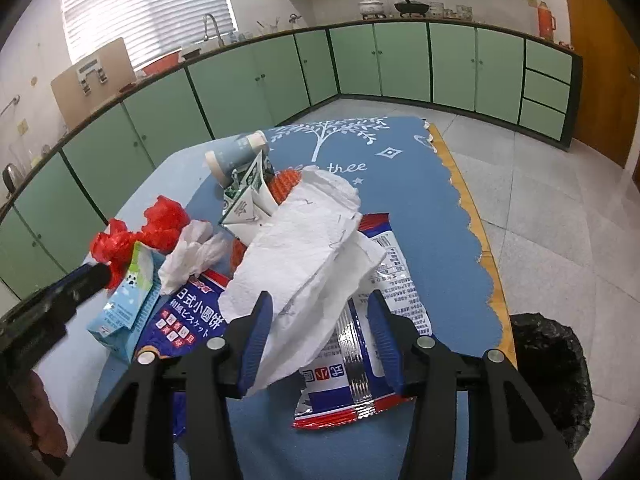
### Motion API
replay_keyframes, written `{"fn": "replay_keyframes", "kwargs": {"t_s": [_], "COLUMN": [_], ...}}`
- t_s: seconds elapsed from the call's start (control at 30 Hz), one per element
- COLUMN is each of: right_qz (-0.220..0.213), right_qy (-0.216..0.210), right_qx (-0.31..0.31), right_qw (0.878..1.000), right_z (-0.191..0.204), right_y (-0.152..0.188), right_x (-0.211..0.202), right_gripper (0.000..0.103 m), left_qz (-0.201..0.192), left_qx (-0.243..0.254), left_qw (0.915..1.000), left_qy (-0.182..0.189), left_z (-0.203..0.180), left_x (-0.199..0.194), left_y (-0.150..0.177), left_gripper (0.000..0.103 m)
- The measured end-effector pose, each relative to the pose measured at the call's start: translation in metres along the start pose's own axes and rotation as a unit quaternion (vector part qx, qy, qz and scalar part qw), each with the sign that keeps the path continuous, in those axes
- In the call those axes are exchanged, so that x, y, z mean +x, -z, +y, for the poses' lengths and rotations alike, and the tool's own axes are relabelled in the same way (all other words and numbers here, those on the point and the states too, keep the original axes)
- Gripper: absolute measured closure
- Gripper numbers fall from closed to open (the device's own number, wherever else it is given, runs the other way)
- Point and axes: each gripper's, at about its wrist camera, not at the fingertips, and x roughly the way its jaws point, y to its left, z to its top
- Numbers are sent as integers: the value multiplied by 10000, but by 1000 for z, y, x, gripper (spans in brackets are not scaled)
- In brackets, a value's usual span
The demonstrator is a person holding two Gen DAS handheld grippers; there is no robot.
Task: Collect trash
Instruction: 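Grasp the white tissue with the right gripper while the left grasps the milk carton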
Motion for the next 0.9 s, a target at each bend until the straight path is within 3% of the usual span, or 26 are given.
{"fn": "replay_keyframes", "kwargs": {"t_s": [0.27, 0.57, 0.7, 0.77, 0.8, 0.9], "right_qz": [58, 57, 70, 72, 67, 63], "right_qy": [-19, -25, -15, -12, -18, -5], "right_qx": [-71, -100, -88, -82, -86, -153], "right_qw": [10000, 9999, 9999, 9999, 9999, 9999], "right_z": [5, 4, 3, 3, 4, 5], "right_y": [0, -1, -1, -2, -2, -3], "right_x": [4, 7, 9, 10, 10, 9], "right_gripper": [54, 54, 54, 55, 56, 74], "left_qz": [288, 675, 738, 730, 723, 683], "left_qx": [-49, 8, -12, 55, 56, -110], "left_qw": [9996, 9973, 9970, 9972, 9973, 9976], "left_qy": [-1, -275, -243, -153, -132, -49], "left_z": [16, 25, 29, 27, 27, 29], "left_x": [12, 51, 57, 57, 56, 52], "left_y": [14, 15, 16, 16, 15, 15], "left_gripper": [35, 29, 35, 55, 57, 63]}}
